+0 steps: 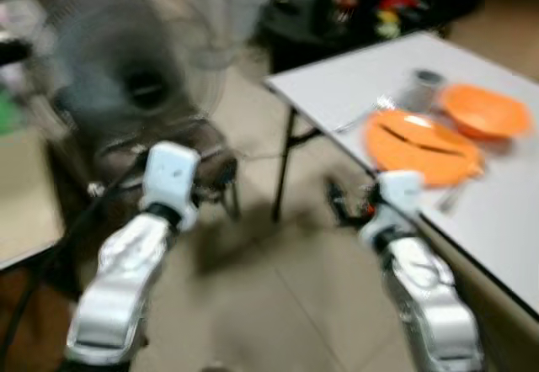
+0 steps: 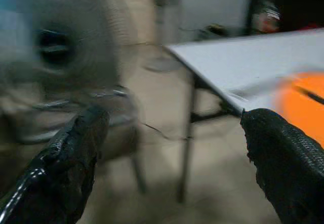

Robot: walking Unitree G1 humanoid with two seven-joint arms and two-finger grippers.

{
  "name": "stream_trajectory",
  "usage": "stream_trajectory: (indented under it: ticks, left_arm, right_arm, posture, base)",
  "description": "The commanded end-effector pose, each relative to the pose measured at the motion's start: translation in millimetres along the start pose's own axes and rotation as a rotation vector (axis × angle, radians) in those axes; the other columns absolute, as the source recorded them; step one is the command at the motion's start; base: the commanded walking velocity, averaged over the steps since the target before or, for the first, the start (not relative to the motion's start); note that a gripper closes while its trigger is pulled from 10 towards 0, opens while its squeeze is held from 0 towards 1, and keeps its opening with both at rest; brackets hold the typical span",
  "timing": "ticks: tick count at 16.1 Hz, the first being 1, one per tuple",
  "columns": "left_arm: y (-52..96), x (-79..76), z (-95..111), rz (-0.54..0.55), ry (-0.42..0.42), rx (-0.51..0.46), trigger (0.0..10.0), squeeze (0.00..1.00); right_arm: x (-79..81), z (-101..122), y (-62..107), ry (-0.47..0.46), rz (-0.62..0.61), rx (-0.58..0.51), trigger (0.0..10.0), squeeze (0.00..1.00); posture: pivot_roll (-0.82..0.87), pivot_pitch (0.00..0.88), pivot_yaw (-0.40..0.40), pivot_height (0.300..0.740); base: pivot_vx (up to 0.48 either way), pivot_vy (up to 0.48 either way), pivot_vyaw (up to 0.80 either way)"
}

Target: Setting the table

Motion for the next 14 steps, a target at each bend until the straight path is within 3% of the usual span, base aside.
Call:
stream_trajectory:
  ticks: [1,14]
  left_arm:
    - [-0.7,-5.7,4.8,-0.014,0.002,-0.018,10.0,0.00]
    - [-1.2,-2.0,5.3,-0.005,-0.005,-0.016,10.0,0.00]
  right_arm:
    - [-8.4,1.7,1.3,0.011,-0.022,-0.004,10.0,0.82]
    - [-7.1,0.0,-3.3,0.012,0.003,0.003,10.0,0.82]
  posture:
    - [0.08,0.000,0.004,0.740]
    - [0.09,0.000,0.001,0.740]
  base:
    - [0.000,0.255,0.56]
    - [0.000,0.231,0.56]
Point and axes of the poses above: a point about 5 cm out from each wrist's last joint towards the gripper, its own y axis pointing back from the gripper into the wrist, its own z axis along the axis of the wrist's last joint, x = y × z, the point moved 2 cm from there along -y, pointing out of the wrist towards the gripper
